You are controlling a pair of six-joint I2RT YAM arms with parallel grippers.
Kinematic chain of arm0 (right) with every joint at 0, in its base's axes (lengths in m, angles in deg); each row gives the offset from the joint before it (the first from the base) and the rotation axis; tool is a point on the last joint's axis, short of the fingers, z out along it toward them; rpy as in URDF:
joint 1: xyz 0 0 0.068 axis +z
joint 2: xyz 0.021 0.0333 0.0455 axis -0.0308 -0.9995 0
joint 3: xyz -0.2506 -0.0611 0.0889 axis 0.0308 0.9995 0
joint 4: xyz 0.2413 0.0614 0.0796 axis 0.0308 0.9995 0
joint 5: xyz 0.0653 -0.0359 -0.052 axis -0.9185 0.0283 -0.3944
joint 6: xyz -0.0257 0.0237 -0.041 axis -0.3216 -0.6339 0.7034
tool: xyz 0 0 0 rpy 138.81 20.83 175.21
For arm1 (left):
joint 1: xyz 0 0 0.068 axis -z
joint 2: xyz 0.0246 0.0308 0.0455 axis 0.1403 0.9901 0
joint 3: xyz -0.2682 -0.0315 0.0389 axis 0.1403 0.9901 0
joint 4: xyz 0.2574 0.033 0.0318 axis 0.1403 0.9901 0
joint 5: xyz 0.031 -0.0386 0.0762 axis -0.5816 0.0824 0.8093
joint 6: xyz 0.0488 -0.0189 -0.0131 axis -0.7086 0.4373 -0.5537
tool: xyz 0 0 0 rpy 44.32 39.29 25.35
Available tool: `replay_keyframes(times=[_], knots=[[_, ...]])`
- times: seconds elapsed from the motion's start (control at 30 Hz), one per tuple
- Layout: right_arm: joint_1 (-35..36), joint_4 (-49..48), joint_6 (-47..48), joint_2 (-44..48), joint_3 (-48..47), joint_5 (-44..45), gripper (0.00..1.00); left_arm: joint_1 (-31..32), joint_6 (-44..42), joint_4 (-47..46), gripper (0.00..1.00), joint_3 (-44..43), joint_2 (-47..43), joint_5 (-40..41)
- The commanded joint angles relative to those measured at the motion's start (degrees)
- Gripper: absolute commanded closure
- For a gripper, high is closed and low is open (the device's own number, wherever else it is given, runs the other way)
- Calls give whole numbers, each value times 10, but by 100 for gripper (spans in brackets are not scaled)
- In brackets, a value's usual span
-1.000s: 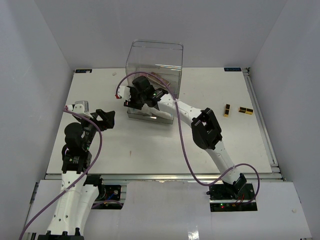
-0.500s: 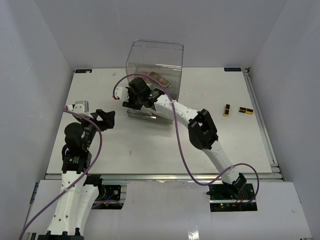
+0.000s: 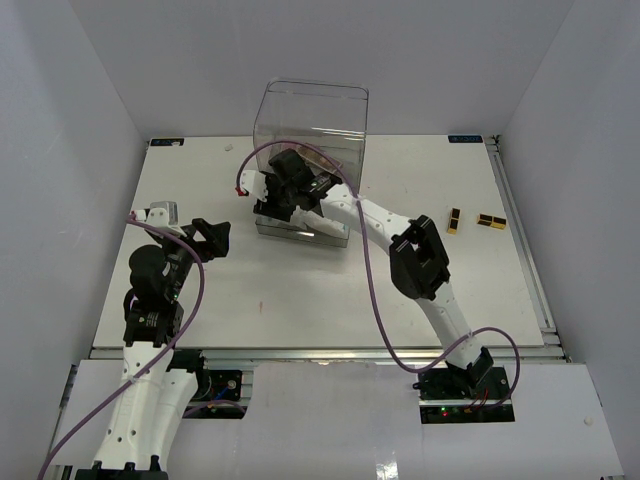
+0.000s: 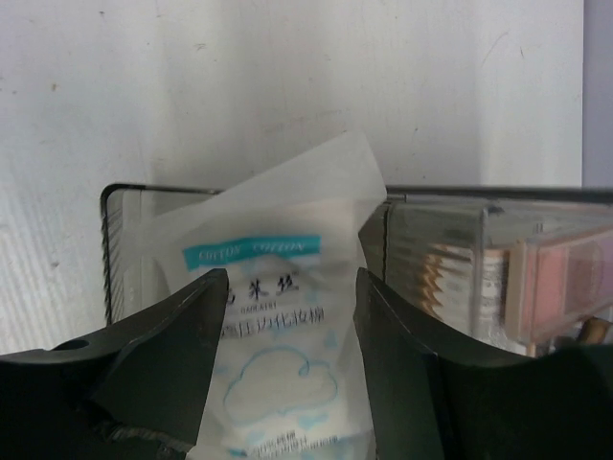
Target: Organize the makeup
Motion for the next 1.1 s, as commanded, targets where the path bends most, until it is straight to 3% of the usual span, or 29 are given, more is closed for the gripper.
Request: replay_keyframes(times=[0.0,0.23,0.33,0.5,0.63,0.77,1.07], knots=[[-5,25,-9,87,8,-59,37,-2,-4,-2,5,-4,2,-3],[-6,24,-29,178,74,-101,37,-3,1,-18,6,-2,39,-28],[-13,27,-8,257,151,-139,33,-4,28,-31,26,-17,103,-79],[-75,11,-22,401,285,-246,31,-6,92,-59,47,-59,243,-106],[-140,-23,-57,506,408,-300,31,-13,141,-90,45,-114,379,-154],[-182,-60,-74,593,502,-331,31,-13,165,-111,40,-165,461,-164],[-219,-96,-113,694,625,-370,30,-13,166,-114,38,-245,561,-192]])
